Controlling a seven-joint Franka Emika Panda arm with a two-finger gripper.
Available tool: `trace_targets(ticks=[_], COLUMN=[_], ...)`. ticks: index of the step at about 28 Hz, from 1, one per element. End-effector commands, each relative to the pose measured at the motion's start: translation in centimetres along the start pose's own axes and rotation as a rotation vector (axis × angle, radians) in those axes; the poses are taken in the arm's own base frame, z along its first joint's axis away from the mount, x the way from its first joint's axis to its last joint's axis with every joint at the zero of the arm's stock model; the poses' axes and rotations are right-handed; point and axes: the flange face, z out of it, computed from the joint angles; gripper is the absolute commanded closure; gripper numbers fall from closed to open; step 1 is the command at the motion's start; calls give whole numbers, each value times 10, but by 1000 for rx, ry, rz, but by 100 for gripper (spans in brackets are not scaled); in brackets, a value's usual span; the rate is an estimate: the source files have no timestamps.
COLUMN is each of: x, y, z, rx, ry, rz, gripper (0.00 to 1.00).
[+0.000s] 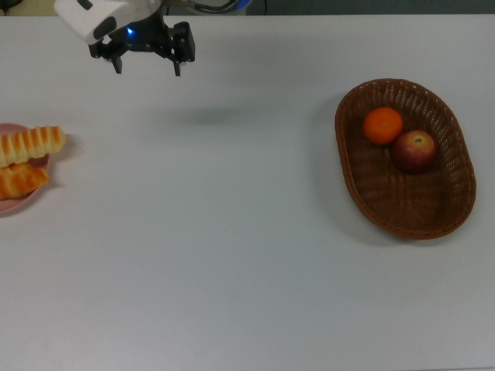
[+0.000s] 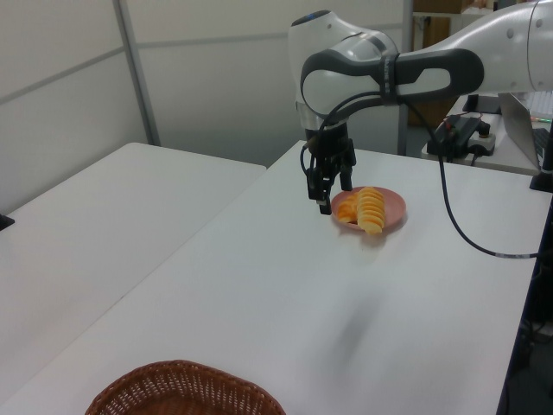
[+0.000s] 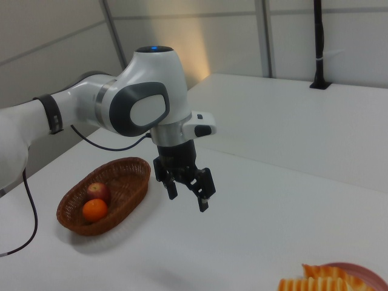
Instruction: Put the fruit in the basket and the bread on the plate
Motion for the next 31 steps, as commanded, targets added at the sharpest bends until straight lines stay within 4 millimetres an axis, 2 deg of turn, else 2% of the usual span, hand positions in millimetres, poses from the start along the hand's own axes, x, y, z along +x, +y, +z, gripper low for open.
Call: trace_targets(ticks=[1,31], x=[-7,-10], y=[0,0], z=[0,3], rx=[-20,-26], ry=[-17,-50], rz=[-20,-19], gripper=[0,0])
